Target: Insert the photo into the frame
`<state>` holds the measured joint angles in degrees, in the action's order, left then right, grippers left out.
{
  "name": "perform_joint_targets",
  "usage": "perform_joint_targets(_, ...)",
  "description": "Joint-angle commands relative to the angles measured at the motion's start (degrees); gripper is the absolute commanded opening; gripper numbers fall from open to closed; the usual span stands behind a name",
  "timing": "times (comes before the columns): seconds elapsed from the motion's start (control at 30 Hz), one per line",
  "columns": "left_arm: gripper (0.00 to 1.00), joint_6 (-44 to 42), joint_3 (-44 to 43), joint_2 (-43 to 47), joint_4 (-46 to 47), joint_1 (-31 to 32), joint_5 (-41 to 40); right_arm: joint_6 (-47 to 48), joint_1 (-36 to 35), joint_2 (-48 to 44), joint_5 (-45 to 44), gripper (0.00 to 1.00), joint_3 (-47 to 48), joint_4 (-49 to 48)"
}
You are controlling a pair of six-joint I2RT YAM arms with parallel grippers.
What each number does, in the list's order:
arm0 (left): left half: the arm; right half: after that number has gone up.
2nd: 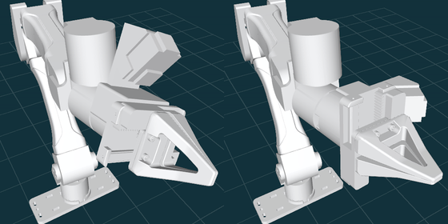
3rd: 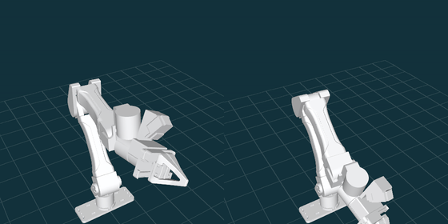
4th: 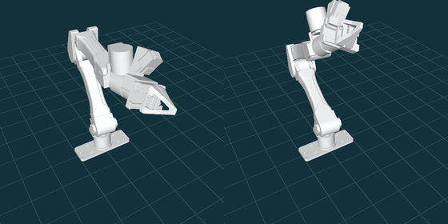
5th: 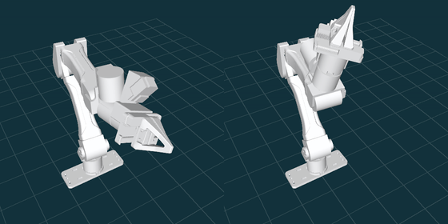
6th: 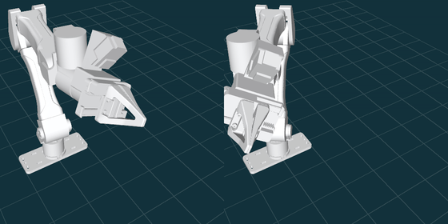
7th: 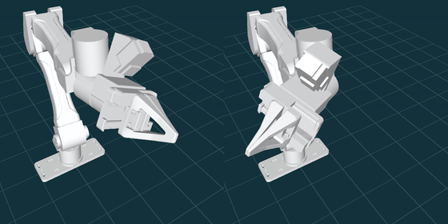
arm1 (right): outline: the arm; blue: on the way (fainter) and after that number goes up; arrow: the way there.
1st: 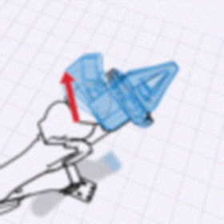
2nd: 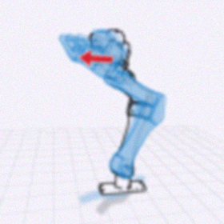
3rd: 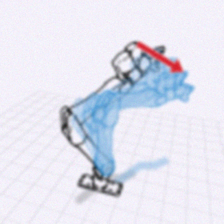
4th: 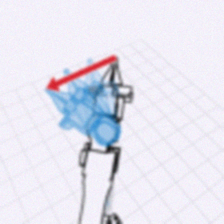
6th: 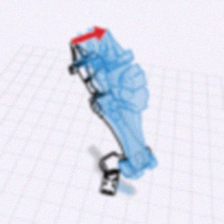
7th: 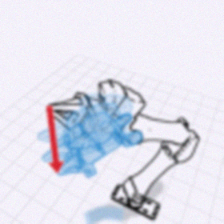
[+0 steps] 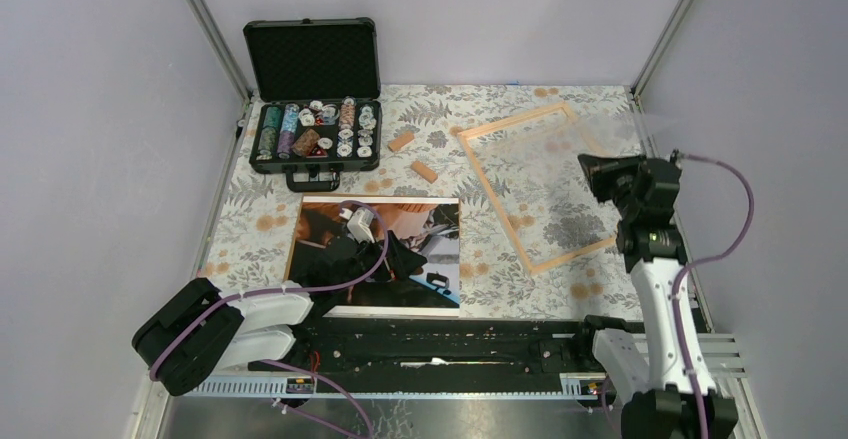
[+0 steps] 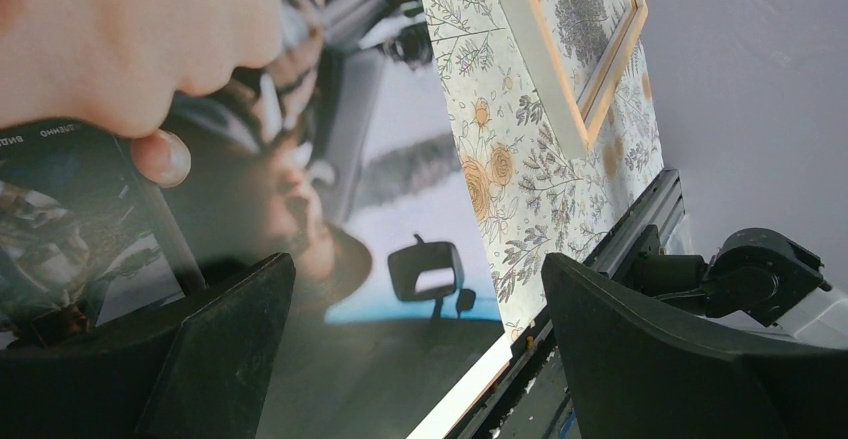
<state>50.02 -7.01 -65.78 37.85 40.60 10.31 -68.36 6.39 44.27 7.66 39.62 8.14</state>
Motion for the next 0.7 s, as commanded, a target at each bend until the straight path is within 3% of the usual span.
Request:
perform_joint_targets(0.0,0.99,0.3,-0.1,0.1,3.7,-0.3,0.6,1.1,-0.3,8.5,8.3,0.00,10.9,-6.1)
perform_joint_targets(0.3,0.99,0.3,-0.6,-0.5,3.4,-0.3,0.6,-1.7,-1.5,17.7,7.2,0.00,26.2,-6.2)
perform_joint_targets(0.57,0.99,0.3,-0.6,-0.3,3.0,-0.3,0.2,-4.4,-1.5,22.0,6.0,0.00,26.5,-10.3)
perform_joint_targets(0.67,0.99,0.3,-0.9,-0.9,3.2,-0.3,0.6,-5.1,-1.5,22.3,5.7,0.00,20.8,-12.2)
